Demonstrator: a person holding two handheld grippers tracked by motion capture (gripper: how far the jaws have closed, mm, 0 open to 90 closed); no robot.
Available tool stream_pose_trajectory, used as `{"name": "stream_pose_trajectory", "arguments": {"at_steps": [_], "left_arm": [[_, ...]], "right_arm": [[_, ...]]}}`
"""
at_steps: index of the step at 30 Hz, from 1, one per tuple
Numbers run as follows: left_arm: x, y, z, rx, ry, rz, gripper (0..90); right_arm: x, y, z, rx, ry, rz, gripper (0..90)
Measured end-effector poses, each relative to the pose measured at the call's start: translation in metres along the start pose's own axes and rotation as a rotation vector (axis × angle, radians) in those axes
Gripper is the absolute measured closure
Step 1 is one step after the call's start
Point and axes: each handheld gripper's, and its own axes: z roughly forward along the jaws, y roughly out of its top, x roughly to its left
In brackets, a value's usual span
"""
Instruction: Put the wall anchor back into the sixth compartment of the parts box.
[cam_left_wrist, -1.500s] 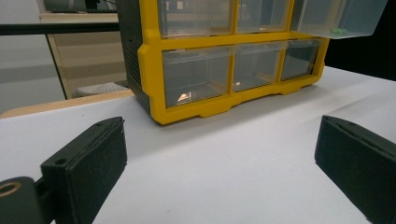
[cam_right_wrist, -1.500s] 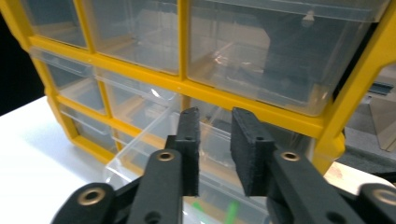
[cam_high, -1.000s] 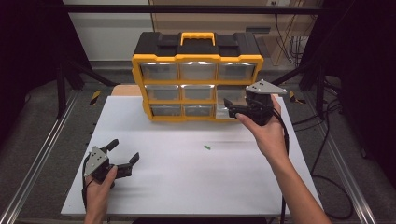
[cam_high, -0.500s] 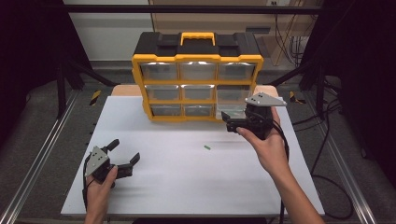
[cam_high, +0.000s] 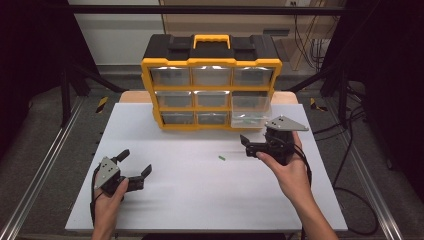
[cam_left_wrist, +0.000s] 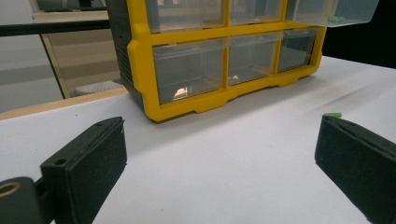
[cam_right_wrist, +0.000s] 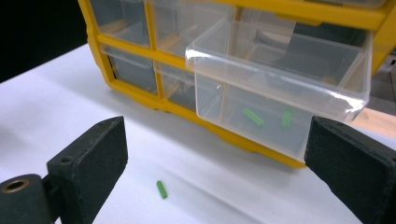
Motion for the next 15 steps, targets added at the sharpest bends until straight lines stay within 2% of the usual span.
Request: {"name": "stream_pose_trajectory", "arguments": {"at_steps": [9,15], "left_arm": [[0.000,0.000,0.001,-0.002,-0.004,-0.003,2.1],[0.000,0.000,0.001,-0.003,-0.007,-0.005,2.0]], "right_arm": [[0.003,-0.011,0.009,0.023,0.019,0.013,6.8],[0.007,-0.014,0.015,0.050,0.034,0.004,7.5]]}}
